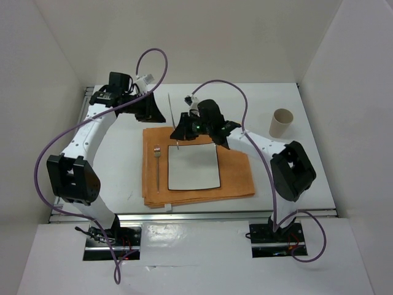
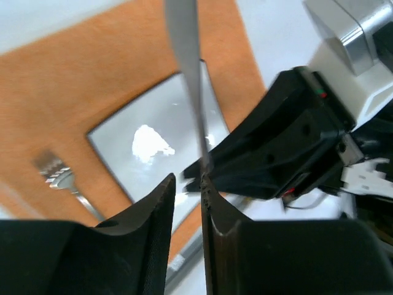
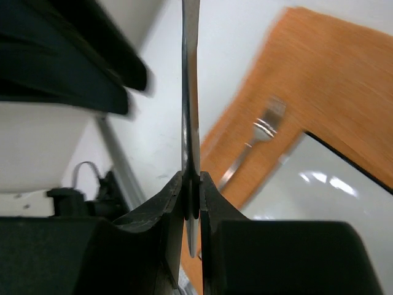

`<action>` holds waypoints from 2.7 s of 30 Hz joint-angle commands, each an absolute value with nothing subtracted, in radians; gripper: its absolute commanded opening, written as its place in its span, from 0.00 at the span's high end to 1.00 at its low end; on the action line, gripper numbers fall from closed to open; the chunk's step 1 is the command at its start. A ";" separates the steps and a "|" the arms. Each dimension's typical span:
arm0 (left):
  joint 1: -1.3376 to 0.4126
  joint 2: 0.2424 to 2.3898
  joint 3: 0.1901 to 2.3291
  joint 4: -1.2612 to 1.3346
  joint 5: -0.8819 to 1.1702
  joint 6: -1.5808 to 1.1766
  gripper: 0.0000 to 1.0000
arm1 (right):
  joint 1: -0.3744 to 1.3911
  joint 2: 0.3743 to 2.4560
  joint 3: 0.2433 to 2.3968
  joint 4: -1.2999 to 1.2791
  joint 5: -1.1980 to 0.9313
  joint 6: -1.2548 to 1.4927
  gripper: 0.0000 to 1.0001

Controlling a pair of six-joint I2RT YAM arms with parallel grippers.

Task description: Set the dinner table for one person

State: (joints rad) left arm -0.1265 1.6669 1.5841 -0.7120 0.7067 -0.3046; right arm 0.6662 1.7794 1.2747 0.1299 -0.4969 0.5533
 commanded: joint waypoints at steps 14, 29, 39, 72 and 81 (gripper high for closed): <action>-0.034 1.488 1.476 -0.752 0.068 -0.104 0.68 | 0.666 1.562 1.192 -1.101 0.255 0.566 1.00; -0.014 1.465 1.411 -0.742 0.083 -0.095 0.68 | 0.657 1.724 1.094 -0.910 0.227 0.571 1.00; -0.005 1.465 1.411 -0.742 0.101 -0.095 0.68 | 0.646 1.733 1.052 -0.810 0.264 0.552 0.93; 0.005 1.474 1.384 -0.742 0.083 -0.086 0.68 | 0.514 1.617 0.953 -0.572 0.075 0.486 0.80; 0.005 1.483 1.384 -0.742 0.083 -0.086 0.68 | 0.503 1.608 0.942 -0.581 0.055 0.460 0.78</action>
